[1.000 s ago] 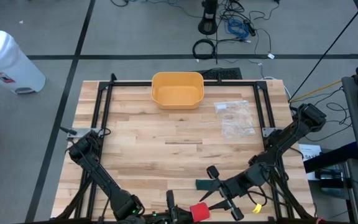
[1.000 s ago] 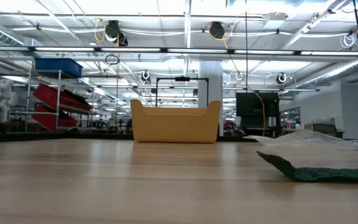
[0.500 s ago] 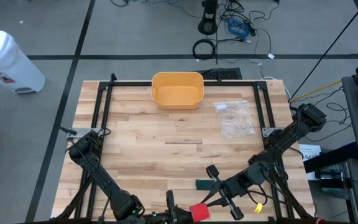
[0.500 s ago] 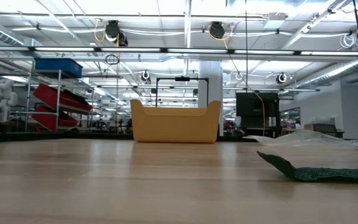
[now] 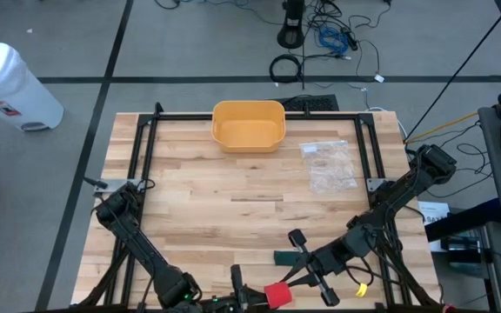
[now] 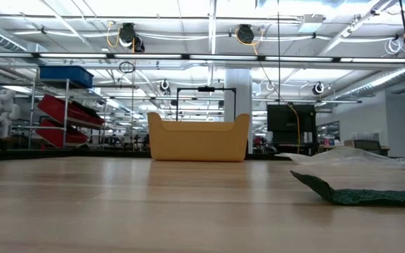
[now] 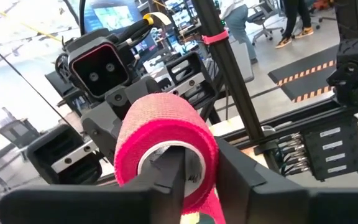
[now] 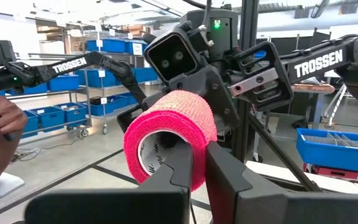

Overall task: Roll bandage
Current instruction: Roll the red bandage

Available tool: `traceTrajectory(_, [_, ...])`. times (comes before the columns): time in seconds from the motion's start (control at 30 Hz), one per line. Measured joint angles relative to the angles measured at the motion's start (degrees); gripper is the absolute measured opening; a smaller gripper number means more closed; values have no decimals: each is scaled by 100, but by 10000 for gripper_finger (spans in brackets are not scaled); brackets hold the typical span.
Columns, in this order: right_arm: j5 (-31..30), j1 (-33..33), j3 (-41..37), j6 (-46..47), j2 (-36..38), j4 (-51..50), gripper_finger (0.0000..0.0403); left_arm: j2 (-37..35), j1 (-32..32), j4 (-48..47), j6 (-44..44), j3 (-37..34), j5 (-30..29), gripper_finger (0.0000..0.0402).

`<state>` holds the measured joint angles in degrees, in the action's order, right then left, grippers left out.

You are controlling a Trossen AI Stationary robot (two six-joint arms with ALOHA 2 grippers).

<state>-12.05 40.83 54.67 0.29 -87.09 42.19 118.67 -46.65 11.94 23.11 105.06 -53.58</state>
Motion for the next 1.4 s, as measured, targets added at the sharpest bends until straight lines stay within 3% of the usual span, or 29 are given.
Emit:
traceTrajectory(0.3, [-38, -37, -1, -123, 0, 114, 18, 0, -65, 7, -166, 2, -245, 177])
traceTrajectory(0.63, [62, -63, -2, -122, 7, 138, 18, 0, -459, 118, 38, 2, -1012, 190])
traceTrajectory(0.9, [20, -111, -2, -64, 74, 136, 18, 0, -754, -359, 1091, 2, -1921, 189])
traceTrajectory(1.4, [12, -480, -1, 644, 245, -6, 18, 2, -538, -1873, 3643, 2, -1917, 189])
